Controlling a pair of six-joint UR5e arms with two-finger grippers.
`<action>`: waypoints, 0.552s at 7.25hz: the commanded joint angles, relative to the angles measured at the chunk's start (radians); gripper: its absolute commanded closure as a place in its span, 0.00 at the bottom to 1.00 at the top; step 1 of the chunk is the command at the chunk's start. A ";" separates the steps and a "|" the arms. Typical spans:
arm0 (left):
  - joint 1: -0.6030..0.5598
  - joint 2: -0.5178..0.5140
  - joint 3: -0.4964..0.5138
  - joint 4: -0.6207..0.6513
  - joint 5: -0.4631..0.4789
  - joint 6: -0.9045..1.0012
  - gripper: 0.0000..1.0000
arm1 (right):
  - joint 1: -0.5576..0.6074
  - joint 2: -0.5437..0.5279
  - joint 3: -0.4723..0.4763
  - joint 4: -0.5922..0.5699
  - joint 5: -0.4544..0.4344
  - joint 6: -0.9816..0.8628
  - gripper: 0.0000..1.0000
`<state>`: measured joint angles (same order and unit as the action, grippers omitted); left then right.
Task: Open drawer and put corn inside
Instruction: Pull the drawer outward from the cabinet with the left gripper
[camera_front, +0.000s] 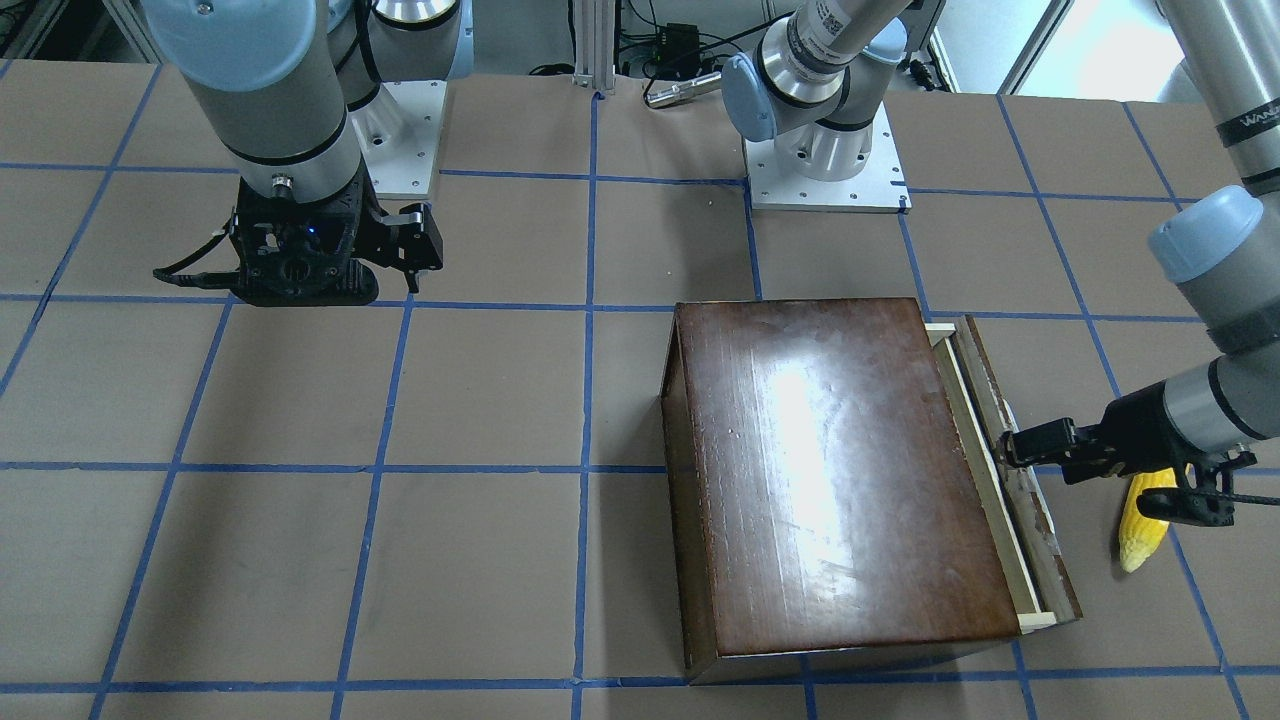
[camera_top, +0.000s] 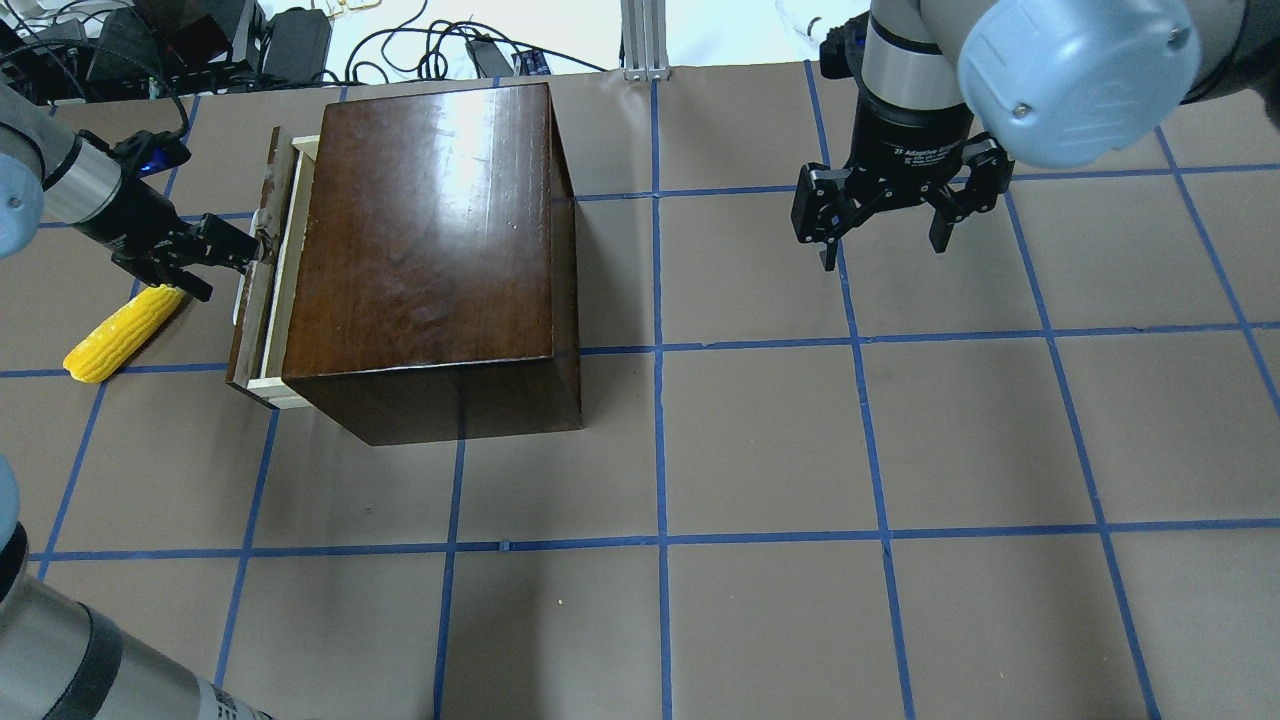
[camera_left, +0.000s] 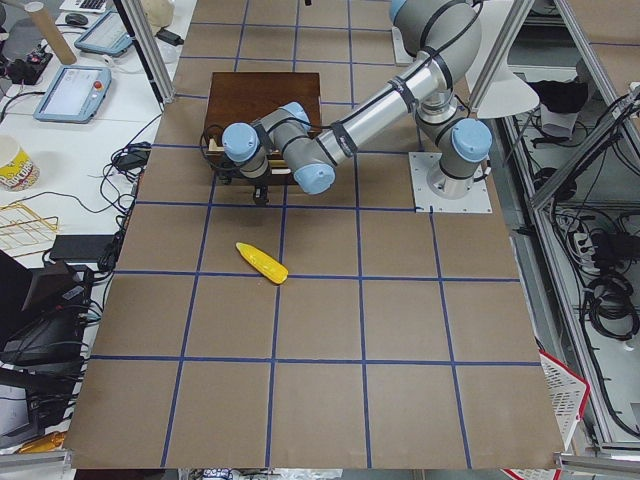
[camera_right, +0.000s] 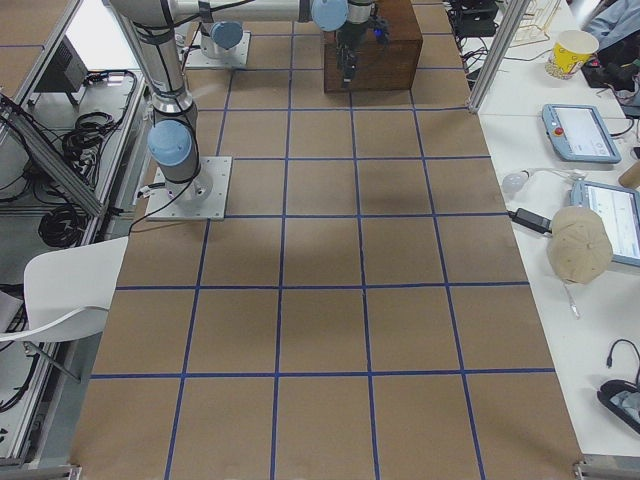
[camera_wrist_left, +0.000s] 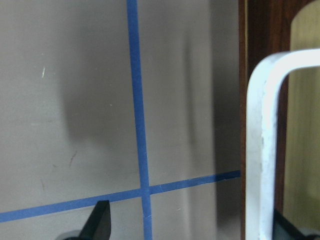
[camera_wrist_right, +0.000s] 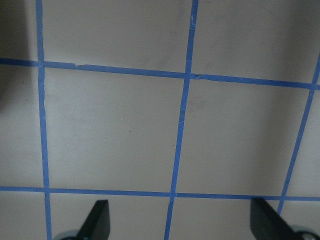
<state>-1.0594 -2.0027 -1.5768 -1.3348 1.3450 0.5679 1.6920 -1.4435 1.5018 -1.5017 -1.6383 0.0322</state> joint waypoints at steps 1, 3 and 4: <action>0.006 -0.002 0.015 0.002 0.002 0.009 0.00 | 0.000 0.000 0.000 0.000 0.000 0.000 0.00; 0.006 -0.002 0.018 0.002 0.002 0.015 0.00 | 0.000 0.000 0.000 0.000 0.000 0.000 0.00; 0.015 -0.002 0.020 0.002 0.003 0.036 0.00 | 0.000 0.000 0.000 0.000 0.000 0.000 0.00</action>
<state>-1.0515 -2.0049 -1.5589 -1.3330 1.3472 0.5862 1.6920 -1.4435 1.5018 -1.5018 -1.6383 0.0322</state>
